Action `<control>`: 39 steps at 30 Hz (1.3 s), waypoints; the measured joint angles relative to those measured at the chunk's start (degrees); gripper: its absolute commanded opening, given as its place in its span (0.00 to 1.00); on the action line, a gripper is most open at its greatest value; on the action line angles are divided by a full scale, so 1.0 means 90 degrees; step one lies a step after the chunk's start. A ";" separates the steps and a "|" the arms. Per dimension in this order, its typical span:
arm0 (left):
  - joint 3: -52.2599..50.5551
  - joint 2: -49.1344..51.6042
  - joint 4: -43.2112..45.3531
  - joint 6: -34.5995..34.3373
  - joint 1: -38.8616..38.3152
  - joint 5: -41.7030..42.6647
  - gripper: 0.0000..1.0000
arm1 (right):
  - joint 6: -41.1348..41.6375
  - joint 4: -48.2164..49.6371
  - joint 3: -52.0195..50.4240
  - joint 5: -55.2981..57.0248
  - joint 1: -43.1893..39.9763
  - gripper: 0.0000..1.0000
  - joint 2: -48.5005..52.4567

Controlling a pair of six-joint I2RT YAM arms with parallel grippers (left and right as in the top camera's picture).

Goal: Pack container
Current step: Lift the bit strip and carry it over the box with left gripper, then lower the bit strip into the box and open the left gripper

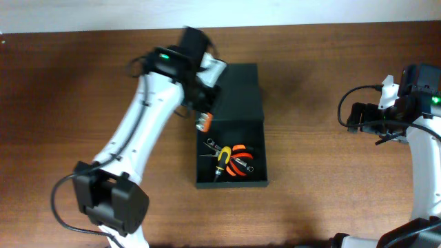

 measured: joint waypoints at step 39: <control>-0.0646 0.0913 0.0129 0.0668 -0.1664 0.0644 0.11 | 0.0002 0.0000 0.0000 0.0000 0.0000 0.99 -0.0002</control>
